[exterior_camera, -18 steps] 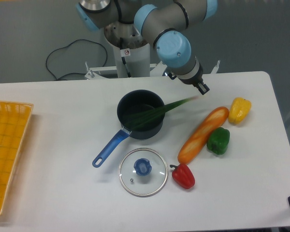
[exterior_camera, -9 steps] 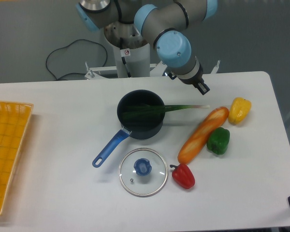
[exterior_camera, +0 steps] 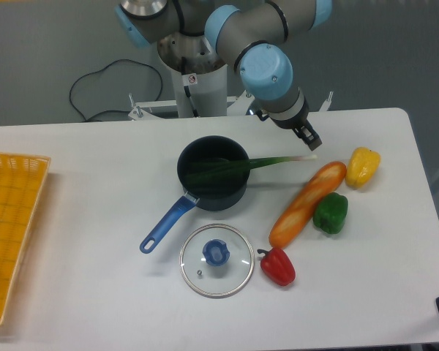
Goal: Place the green onion in the pot
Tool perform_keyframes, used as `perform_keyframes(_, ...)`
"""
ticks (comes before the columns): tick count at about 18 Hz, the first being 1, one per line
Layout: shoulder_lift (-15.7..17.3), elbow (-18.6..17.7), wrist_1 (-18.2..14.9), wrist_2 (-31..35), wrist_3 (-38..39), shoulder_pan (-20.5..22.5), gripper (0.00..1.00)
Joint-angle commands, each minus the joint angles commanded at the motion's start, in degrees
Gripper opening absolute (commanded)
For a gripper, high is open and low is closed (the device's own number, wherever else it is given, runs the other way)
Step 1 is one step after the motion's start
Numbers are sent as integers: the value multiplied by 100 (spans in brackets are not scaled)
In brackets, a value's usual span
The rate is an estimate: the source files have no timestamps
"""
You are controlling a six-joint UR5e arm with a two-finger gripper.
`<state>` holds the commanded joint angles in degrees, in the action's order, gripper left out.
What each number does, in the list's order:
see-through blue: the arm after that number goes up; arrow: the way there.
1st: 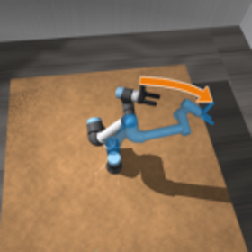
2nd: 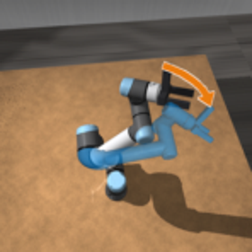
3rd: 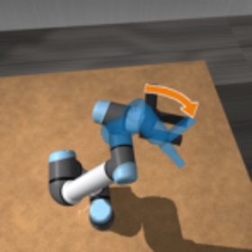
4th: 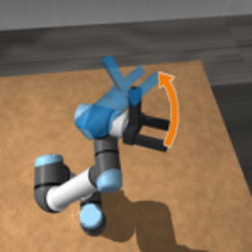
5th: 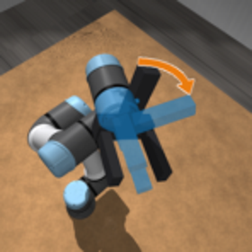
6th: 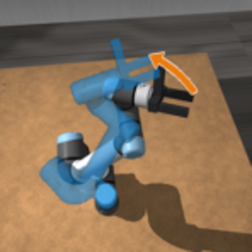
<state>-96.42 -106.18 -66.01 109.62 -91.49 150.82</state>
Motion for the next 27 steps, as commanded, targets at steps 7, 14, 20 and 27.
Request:
perform_keyframes(7, 35, 106, -44, -213, -9, 88, 100)
perform_keyframes(14, 70, 553, -18, -1388, 9, 27, 100)
perform_keyframes(20, 53, 765, -61, -1759, 9, 88, 100)
perform_keyframes(27, -246, 1529, -1159, -1768, 17, 79, 100)
